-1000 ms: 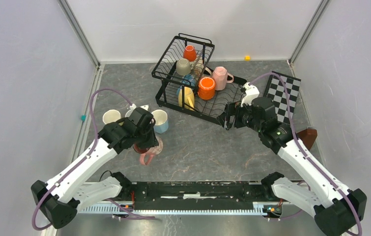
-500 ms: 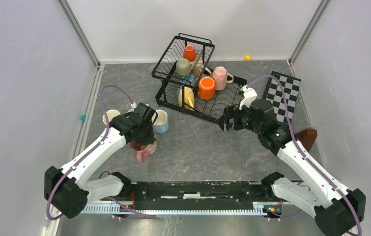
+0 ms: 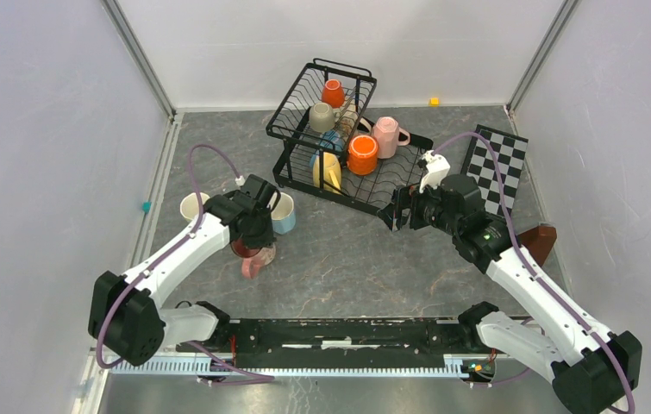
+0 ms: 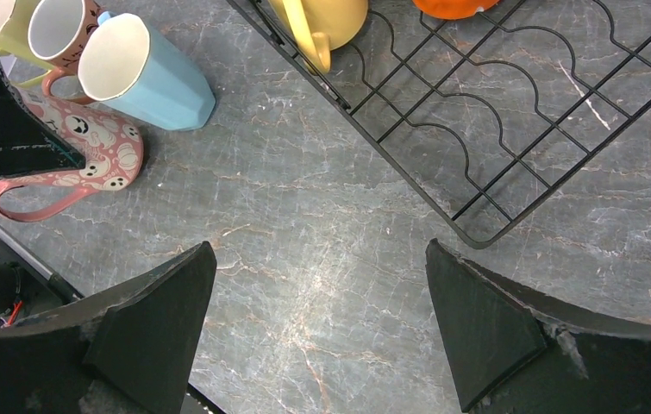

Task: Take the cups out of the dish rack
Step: Place the cup at the center of the board.

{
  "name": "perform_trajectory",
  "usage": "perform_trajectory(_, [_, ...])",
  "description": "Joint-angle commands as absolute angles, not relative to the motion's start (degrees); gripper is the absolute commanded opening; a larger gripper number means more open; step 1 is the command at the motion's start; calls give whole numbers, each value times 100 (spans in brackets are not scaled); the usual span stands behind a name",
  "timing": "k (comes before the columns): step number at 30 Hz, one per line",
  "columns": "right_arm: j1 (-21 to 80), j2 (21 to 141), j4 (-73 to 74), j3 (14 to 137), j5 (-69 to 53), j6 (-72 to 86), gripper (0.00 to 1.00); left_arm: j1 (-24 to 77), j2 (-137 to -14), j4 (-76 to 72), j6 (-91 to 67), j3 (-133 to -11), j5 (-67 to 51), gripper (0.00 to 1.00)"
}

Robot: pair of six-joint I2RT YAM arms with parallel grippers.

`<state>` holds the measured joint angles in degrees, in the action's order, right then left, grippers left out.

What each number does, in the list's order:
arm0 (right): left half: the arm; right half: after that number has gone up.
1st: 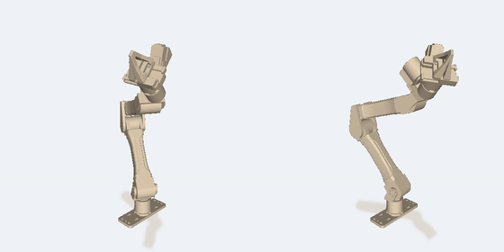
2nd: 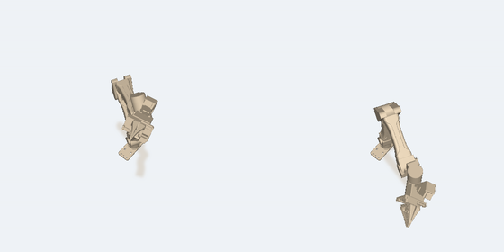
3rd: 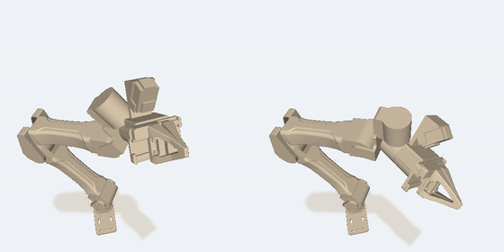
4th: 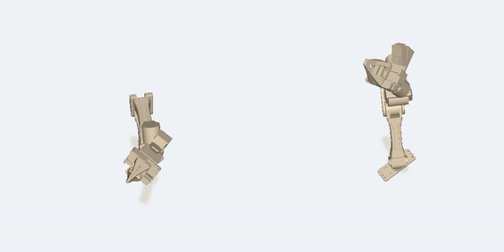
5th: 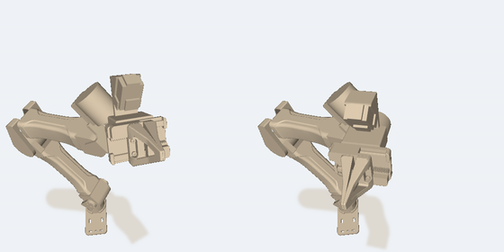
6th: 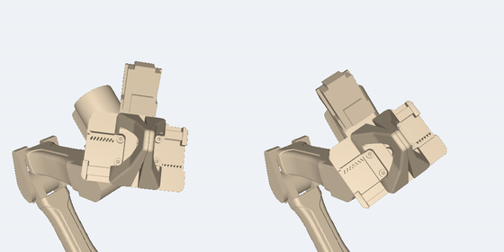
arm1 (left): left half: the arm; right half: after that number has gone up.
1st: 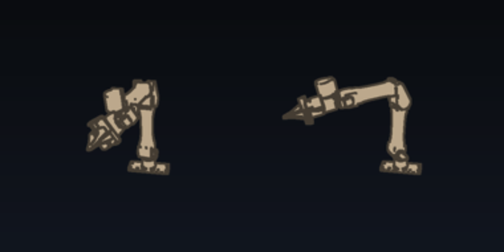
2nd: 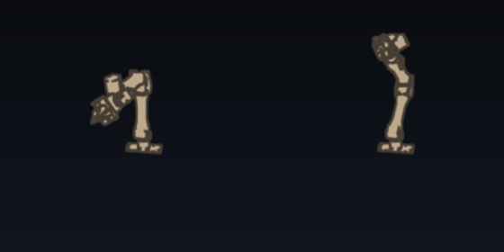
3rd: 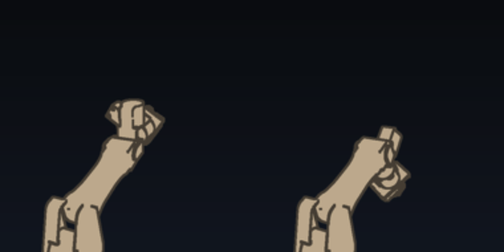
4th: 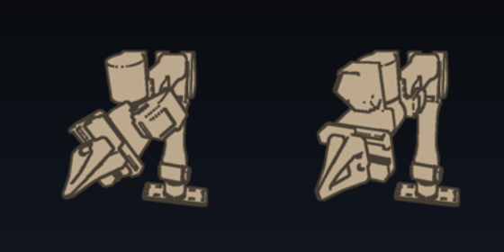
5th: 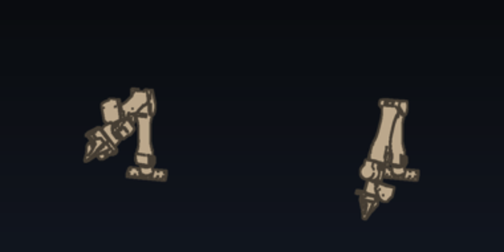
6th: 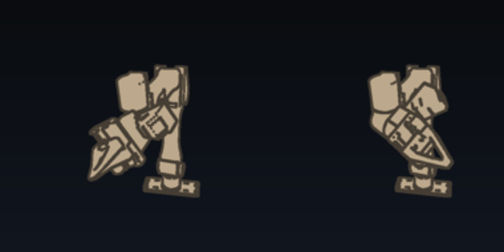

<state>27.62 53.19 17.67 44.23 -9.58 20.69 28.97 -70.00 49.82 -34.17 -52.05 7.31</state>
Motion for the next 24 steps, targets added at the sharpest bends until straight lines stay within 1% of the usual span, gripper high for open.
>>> perform_trajectory(1, [2740,5226,1558,4387,-1049,1978,98,2848,-7005,4584,-3094,-5244,761,2])
perform_trajectory(7, [2742,5234,1516,4334,-1067,1997,98,2804,-6984,4482,-3082,-5102,772,4])
perform_trajectory(19, [2747,5281,1486,4298,-1101,2021,98,2799,-6954,4296,-3019,-4979,796,22])
perform_trajectory(24, [2751,5289,1494,4306,-1103,2023,98,2795,-6900,4298,-3001,-5018,827,28])
